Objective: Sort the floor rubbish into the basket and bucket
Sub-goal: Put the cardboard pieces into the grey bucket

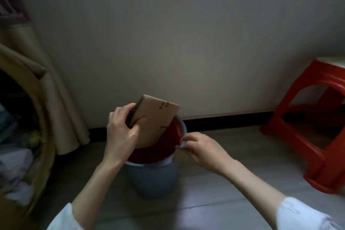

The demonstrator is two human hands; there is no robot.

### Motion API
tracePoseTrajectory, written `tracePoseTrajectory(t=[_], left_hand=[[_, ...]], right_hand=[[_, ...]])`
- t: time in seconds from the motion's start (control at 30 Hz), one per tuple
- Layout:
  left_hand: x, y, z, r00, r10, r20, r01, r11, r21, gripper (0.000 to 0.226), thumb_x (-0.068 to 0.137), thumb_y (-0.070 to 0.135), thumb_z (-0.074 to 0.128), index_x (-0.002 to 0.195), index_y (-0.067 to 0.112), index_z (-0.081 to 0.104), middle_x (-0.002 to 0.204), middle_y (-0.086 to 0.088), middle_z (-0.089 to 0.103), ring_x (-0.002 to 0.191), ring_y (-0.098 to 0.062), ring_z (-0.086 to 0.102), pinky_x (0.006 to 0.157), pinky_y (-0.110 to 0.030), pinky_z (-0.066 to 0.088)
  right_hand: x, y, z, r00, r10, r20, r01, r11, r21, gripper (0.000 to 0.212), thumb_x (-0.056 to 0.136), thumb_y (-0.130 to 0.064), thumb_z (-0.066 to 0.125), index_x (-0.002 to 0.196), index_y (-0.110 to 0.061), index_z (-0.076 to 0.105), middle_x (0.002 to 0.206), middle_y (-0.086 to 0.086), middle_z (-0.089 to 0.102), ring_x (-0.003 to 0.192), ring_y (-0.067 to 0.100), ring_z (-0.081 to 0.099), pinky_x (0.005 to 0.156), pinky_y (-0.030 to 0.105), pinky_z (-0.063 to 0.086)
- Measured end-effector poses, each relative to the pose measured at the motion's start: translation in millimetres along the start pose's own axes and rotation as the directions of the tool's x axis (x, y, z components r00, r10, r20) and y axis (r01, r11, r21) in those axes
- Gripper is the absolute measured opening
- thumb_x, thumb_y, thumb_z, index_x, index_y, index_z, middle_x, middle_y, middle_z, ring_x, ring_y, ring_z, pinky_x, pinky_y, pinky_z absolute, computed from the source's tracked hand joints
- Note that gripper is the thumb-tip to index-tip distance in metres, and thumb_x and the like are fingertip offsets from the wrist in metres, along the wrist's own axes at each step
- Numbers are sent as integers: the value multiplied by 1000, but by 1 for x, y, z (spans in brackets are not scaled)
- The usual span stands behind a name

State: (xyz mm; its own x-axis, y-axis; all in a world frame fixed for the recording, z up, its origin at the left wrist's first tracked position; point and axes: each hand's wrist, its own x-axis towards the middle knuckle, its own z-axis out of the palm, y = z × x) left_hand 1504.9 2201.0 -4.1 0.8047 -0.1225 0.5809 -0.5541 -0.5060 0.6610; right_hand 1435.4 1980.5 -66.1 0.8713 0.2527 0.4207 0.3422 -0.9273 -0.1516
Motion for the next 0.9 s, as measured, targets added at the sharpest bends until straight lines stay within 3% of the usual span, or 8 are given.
tracePoseTrajectory(t=[0.07, 0.17, 0.27, 0.37, 0.53, 0.67, 0.77, 0.9], left_hand=[[-1, -10, -5, 999, 4, -43, -2, 999, 48, 42, 77, 4, 70, 117, 11, 59, 98, 4, 51, 96, -13, 42, 80, -22, 32], [-5, -31, -11, 999, 40, -28, -35, 989, 140, 42, 74, 1, 72, 112, 12, 61, 97, 3, 52, 95, -14, 41, 81, -30, 36], [-15, -52, -10, 995, 94, 39, -100, 973, 206, 46, 70, -1, 75, 111, 16, 61, 97, 2, 54, 95, -19, 43, 80, -43, 44], [-24, -64, 2, 987, 136, 87, -150, 971, 184, 43, 71, 3, 75, 109, 19, 61, 99, -1, 57, 97, -18, 43, 82, -41, 43], [-34, -73, 22, 961, 182, 210, -205, 975, 89, 47, 72, 3, 74, 110, 25, 57, 104, 7, 53, 101, -10, 47, 88, -19, 36], [-42, -78, 33, 933, 213, 290, -250, 964, 95, 39, 77, 9, 68, 110, 26, 58, 105, 8, 53, 101, -7, 47, 88, -24, 39], [-44, -73, 46, 882, 277, 380, -339, 935, 105, 31, 77, 22, 59, 107, 28, 56, 102, 6, 55, 98, -7, 47, 88, -19, 35], [-51, -63, 78, 782, 359, 510, -458, 886, 79, 31, 74, 16, 66, 103, 23, 61, 99, 5, 61, 96, -9, 49, 88, -18, 34]], right_hand=[[10, -5, 12, 995, -73, 71, 78, 995, -63, 14, 67, -17, 77, 80, -15, 73, 103, 4, 70, 91, 21, 68, 68, 28, 57], [17, -7, 23, 984, 7, 176, -1, 999, -37, 21, 88, -20, 55, 104, -10, 64, 127, 7, 59, 117, 22, 56, 89, 38, 51], [19, 0, 27, 954, 43, 297, -31, 999, -43, 28, 93, -23, 44, 113, -8, 57, 121, 8, 60, 112, 26, 56, 88, 42, 48], [19, 11, 34, 926, 63, 372, -54, 998, -35, 31, 92, -23, 46, 118, -8, 54, 127, 9, 56, 119, 26, 52, 93, 42, 45], [20, 11, 54, 967, -35, 254, 47, 998, -40, 6, 84, -8, 56, 89, -8, 57, 92, 13, 63, 92, 30, 61, 98, 39, 46], [13, 12, 59, 981, -108, 164, 121, 990, -69, 21, 70, -11, 72, 80, -15, 53, 76, 3, 61, 69, 19, 62, 53, 26, 50], [-2, 17, 57, 976, -142, 167, 159, 983, -91, 23, 68, -15, 74, 78, -17, 53, 75, -2, 59, 66, 12, 58, 48, 22, 47], [-32, 38, 43, 981, -106, 164, 128, 984, -127, 28, 70, -14, 72, 80, -21, 47, 76, -5, 55, 67, 11, 53, 53, 20, 42]])
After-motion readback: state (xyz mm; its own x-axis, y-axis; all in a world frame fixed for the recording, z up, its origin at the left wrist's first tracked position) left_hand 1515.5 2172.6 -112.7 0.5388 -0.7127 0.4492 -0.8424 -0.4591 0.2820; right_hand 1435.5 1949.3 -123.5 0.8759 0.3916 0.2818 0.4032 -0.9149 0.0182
